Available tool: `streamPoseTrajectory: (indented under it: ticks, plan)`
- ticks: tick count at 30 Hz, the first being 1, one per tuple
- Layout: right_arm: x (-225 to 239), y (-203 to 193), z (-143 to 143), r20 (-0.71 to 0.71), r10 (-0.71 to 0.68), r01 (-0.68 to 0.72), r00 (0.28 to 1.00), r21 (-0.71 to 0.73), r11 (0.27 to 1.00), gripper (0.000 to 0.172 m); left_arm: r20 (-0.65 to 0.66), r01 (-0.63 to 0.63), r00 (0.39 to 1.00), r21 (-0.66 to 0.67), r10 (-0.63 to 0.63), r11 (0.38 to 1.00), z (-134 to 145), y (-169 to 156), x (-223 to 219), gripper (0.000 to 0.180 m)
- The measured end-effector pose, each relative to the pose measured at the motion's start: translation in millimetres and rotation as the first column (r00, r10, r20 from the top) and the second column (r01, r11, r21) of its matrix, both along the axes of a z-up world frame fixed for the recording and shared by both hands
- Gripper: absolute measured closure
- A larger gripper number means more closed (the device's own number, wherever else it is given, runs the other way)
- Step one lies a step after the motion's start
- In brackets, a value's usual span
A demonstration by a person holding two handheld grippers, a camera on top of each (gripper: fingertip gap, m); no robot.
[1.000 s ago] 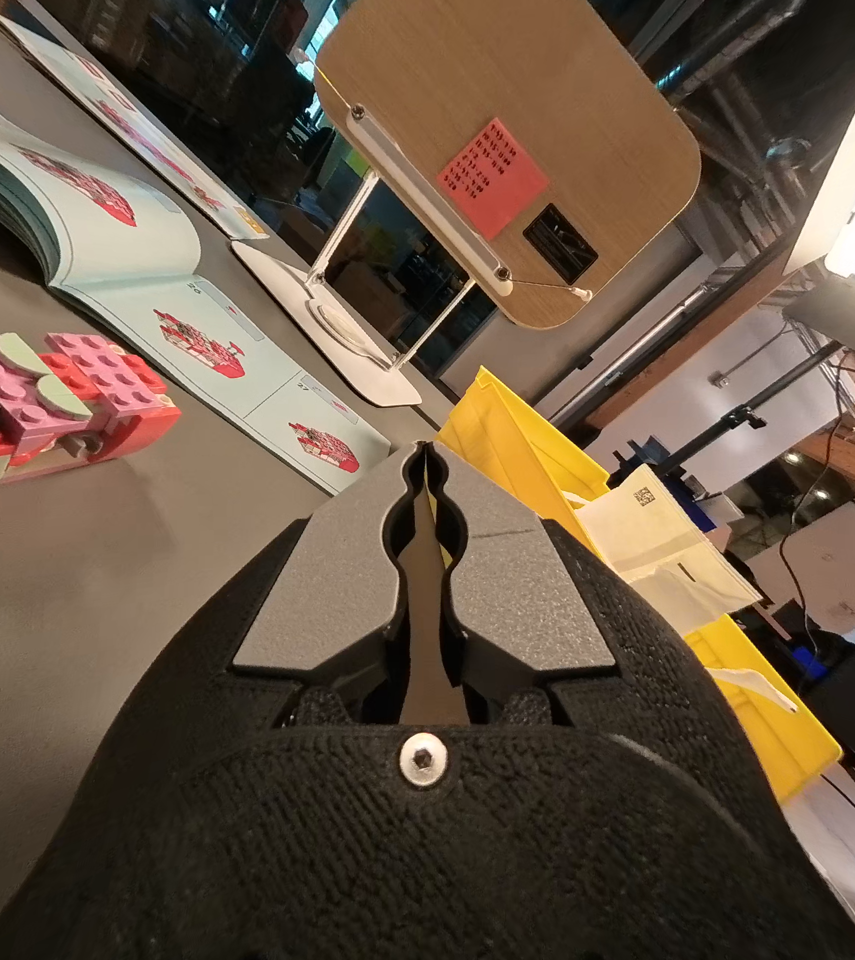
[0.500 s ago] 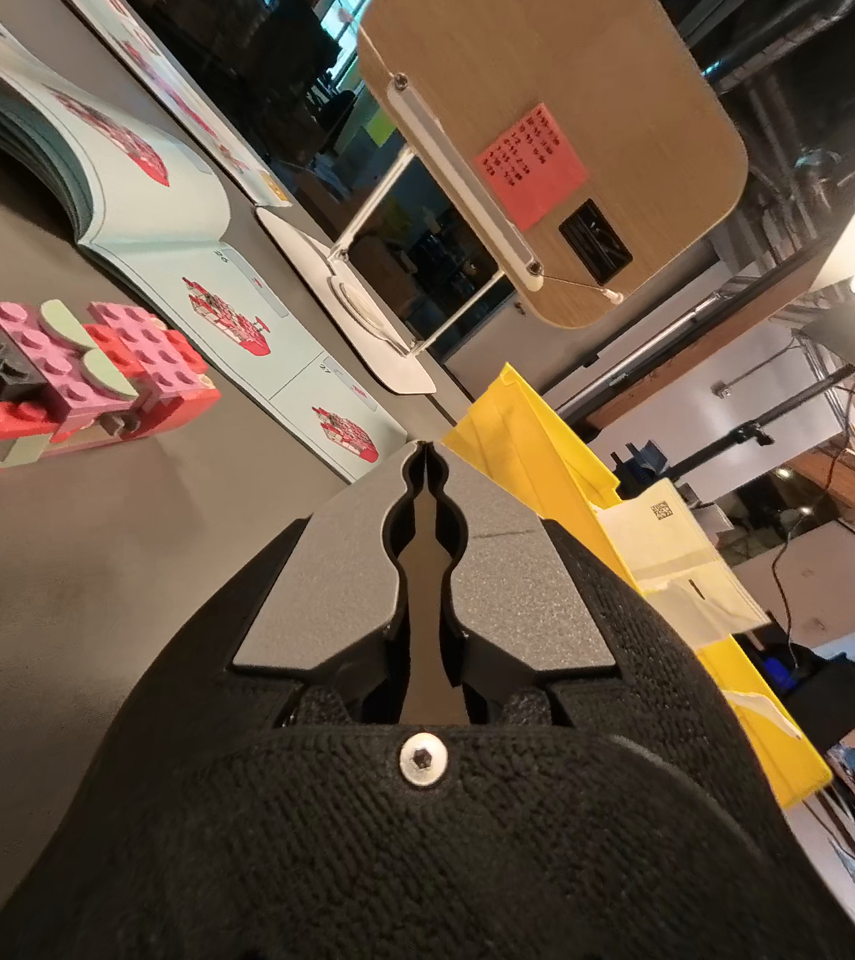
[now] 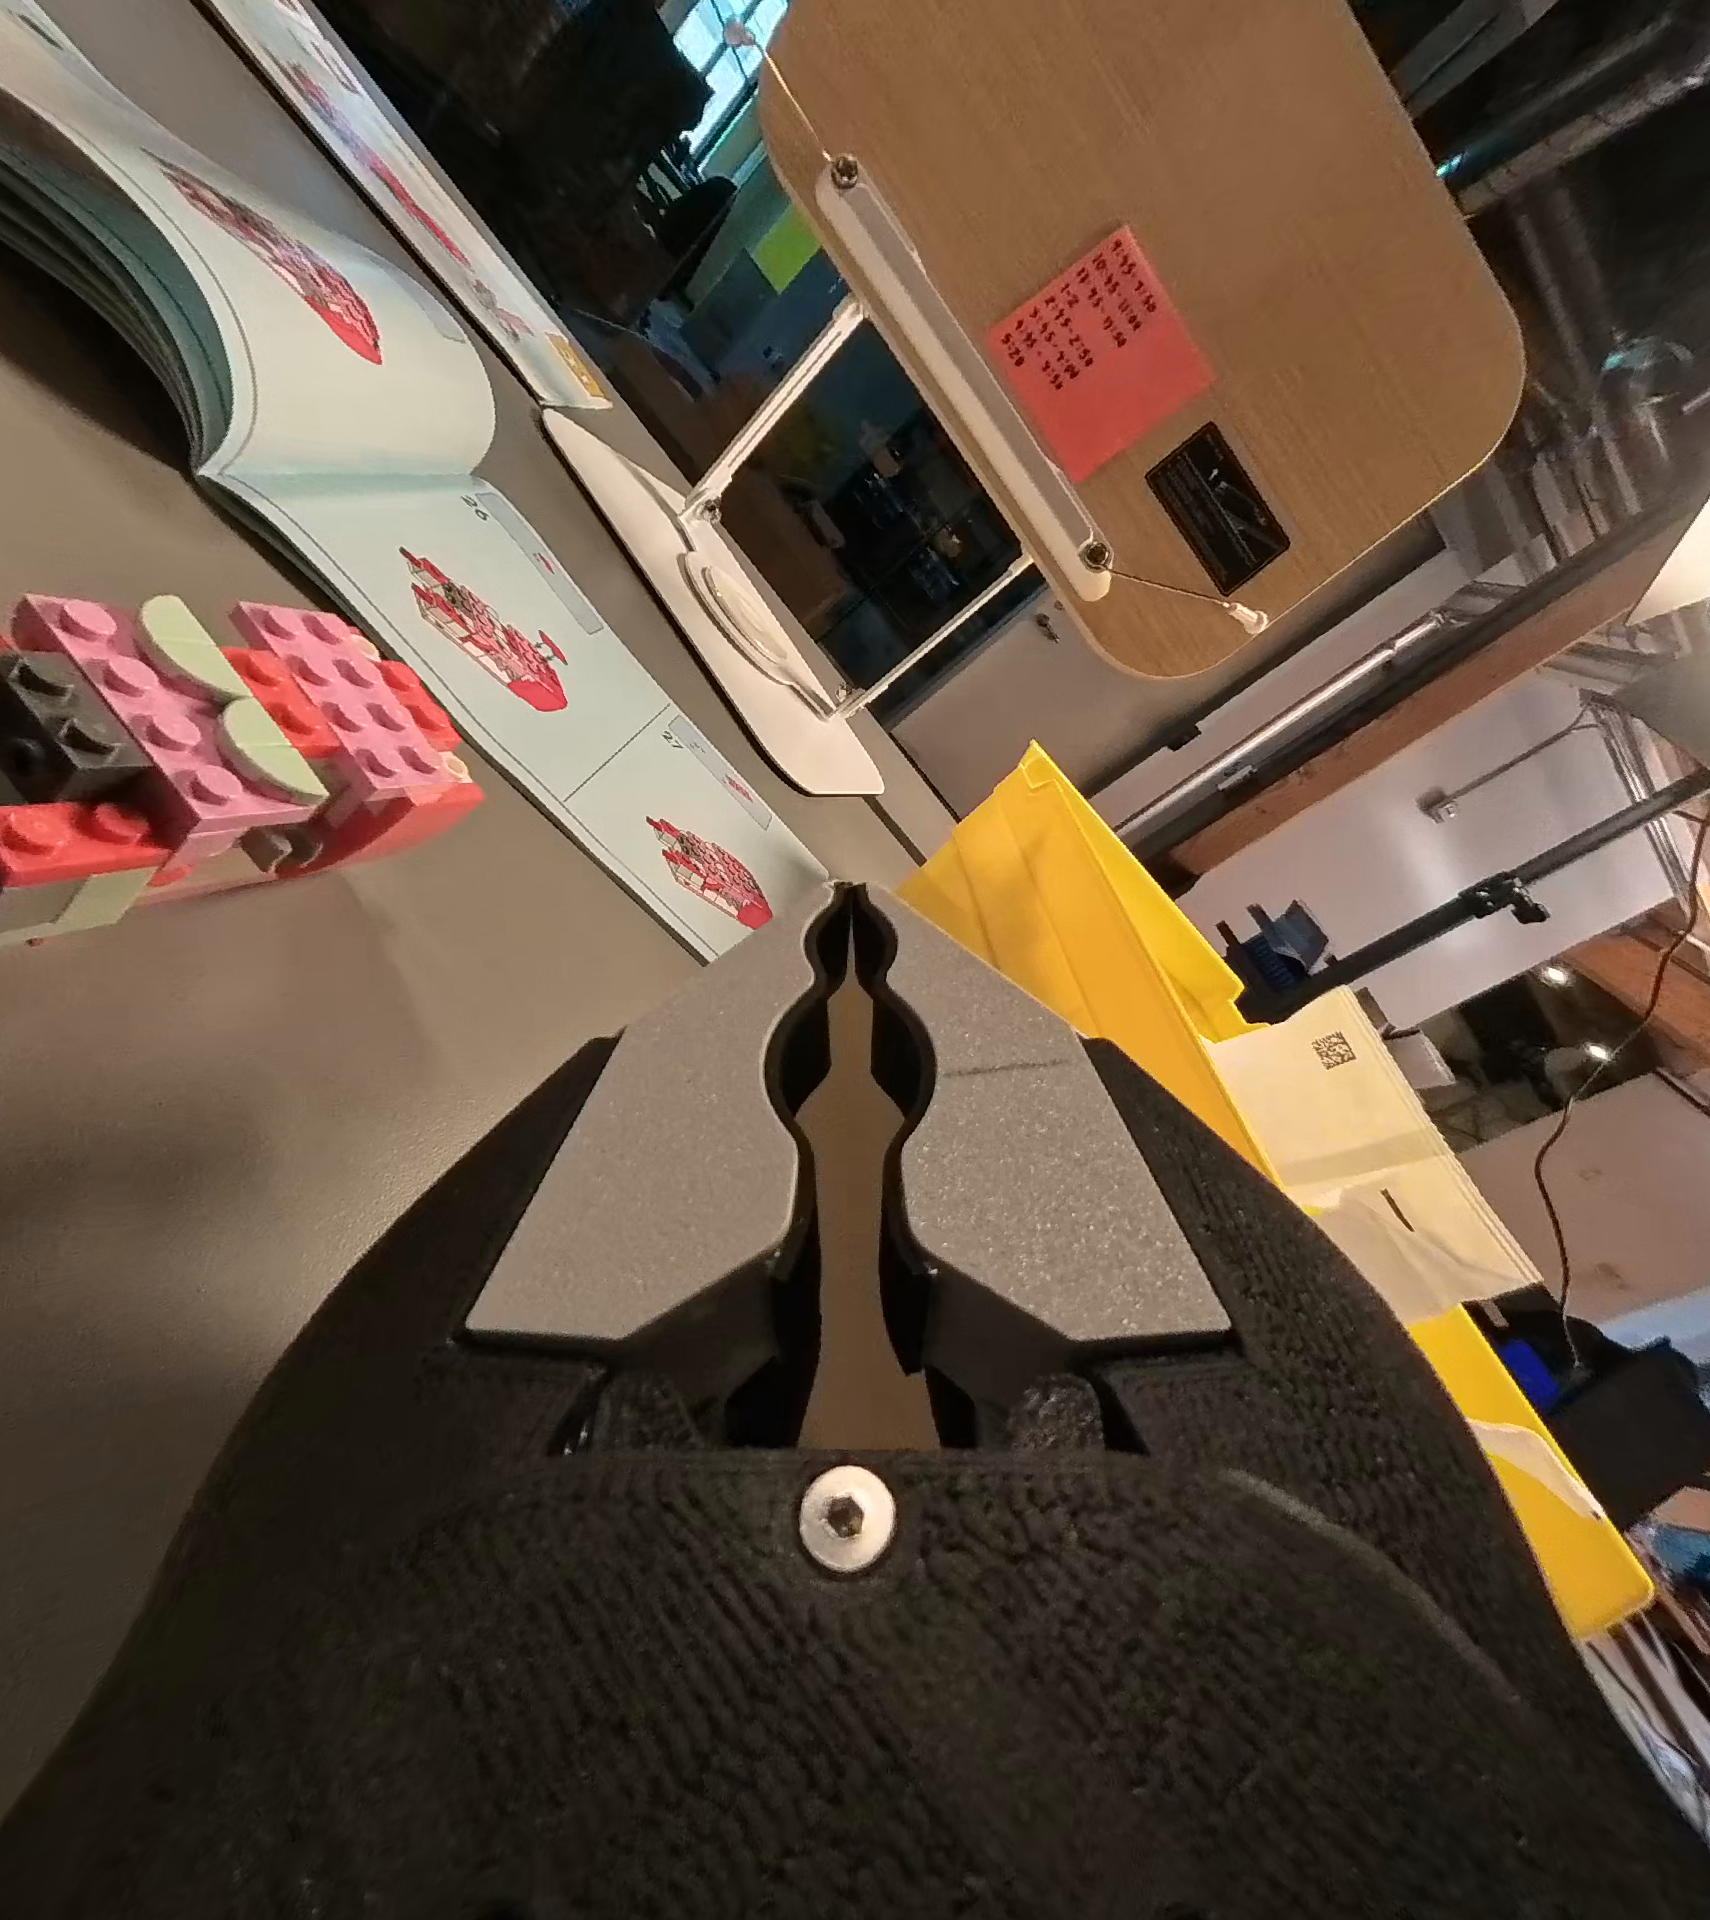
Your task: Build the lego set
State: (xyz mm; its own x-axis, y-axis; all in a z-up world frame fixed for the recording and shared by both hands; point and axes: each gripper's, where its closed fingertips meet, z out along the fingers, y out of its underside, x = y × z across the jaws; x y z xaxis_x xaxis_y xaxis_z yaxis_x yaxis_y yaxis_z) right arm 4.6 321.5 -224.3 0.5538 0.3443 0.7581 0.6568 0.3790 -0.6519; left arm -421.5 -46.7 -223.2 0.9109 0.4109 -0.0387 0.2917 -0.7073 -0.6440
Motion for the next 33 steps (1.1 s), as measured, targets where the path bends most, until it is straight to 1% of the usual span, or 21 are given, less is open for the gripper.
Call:
streamPoseTrajectory:
  ticks: [1,3,5,6,8,9,10,11,12,13,14,15,16,17,18,21,25,29,32,33]
  plan:
    - [0,0,1,-0.005,0.001,-0.001,1.000,0.000,1.000,0.172,-0.048,0.000,0.999,0.036,0.002,0.999,14,2,-6,0.125]
    - [0,-1,2,-0.013,0.005,-0.005,1.000,0.000,1.000,0.172,-0.140,0.015,0.990,0.110,0.001,0.994,43,9,-16,0.124]
    - [0,-1,2,-0.019,0.008,-0.008,1.000,-0.001,1.000,0.172,-0.204,0.092,0.977,0.156,-0.059,0.983,67,25,-16,0.122]
    - [0,-1,3,-0.022,0.009,-0.009,1.000,-0.001,1.000,0.172,-0.214,0.165,0.969,0.170,-0.127,0.972,76,38,-10,0.121]
    - [1,-1,3,-0.026,0.011,-0.011,1.000,-0.002,1.000,0.172,-0.188,0.348,0.930,0.171,-0.316,0.922,82,68,12,0.122]
    - [1,-1,3,-0.029,0.011,-0.011,1.000,-0.003,1.000,0.172,-0.151,0.441,0.895,0.144,-0.420,0.886,78,81,25,0.122]
    - [1,-1,4,-0.032,0.011,-0.011,0.999,-0.003,1.000,0.172,-0.123,0.511,0.857,0.084,-0.500,0.856,70,91,32,0.125]
    - [1,-1,4,-0.035,0.011,-0.011,0.999,-0.004,1.000,0.172,-0.116,0.551,0.827,-0.022,-0.550,0.834,58,97,31,0.132]
    - [2,-2,4,-0.038,0.011,-0.011,0.999,-0.005,1.000,0.172,-0.137,0.566,0.799,-0.156,-0.585,0.810,44,102,24,0.137]
    - [2,-2,4,-0.039,0.010,-0.011,0.999,-0.006,1.000,0.172,-0.155,0.576,0.761,-0.286,-0.630,0.766,31,105,18,0.137]
    - [2,-2,4,-0.040,0.010,-0.011,0.999,-0.006,1.000,0.172,-0.132,0.599,0.715,-0.391,-0.687,0.699,17,107,17,0.137]
    - [2,-2,4,-0.040,0.011,-0.011,0.999,-0.006,1.000,0.172,-0.074,0.632,0.674,-0.458,-0.735,0.626,4,108,21,0.137]
    - [2,-2,4,-0.039,0.011,-0.011,0.999,-0.006,1.000,0.172,0.011,0.678,0.635,-0.486,-0.772,0.551,-9,109,31,0.136]
    - [2,-2,4,-0.038,0.011,-0.011,0.999,-0.006,1.000,0.172,0.096,0.725,0.596,-0.489,-0.797,0.484,-19,109,42,0.136]
    - [2,-1,4,-0.036,0.011,-0.011,0.999,-0.007,1.000,0.172,0.160,0.756,0.571,-0.485,-0.805,0.440,-27,110,50,0.136]
    - [2,-1,3,-0.036,0.010,-0.010,0.999,-0.008,1.000,0.172,0.296,0.826,0.495,-0.452,-0.817,0.336,-40,116,71,0.138]
    - [2,-1,4,-0.040,0.009,-0.010,0.999,-0.010,1.000,0.172,0.329,0.855,0.438,-0.438,-0.837,0.276,-46,130,84,0.146]
    - [1,-1,3,-0.040,0.014,-0.015,0.999,-0.011,1.000,0.172,0.340,0.885,0.386,-0.399,-0.858,0.240,-50,140,98,0.151]
    - [1,-2,4,-0.041,0.019,-0.019,0.999,-0.012,1.000,0.172,0.322,0.874,0.348,-0.451,-0.881,0.181,-63,139,92,0.155]
    - [1,-2,4,-0.042,0.021,-0.021,0.999,-0.012,1.000,0.172,0.311,0.878,0.332,-0.448,-0.890,0.171,-63,139,92,0.166]
